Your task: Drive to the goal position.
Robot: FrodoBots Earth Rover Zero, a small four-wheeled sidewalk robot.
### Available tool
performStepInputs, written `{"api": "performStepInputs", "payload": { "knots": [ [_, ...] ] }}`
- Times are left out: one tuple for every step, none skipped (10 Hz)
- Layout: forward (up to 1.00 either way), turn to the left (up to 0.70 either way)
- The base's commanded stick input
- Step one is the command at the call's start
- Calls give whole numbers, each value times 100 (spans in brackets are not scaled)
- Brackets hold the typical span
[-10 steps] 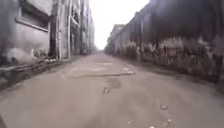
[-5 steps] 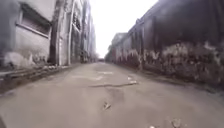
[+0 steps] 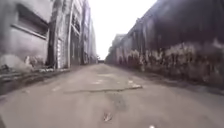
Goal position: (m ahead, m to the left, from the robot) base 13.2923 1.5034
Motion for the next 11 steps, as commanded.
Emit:
{"api": "performStepInputs", "payload": {
  "knots": [
    [50, 0],
    [50, 0],
    [50, 0],
    [50, 0],
    [50, 0],
    [50, 0],
    [50, 0],
    [50, 0],
    [50, 0],
    [50, 0],
    [50, 0]
  ]
}}
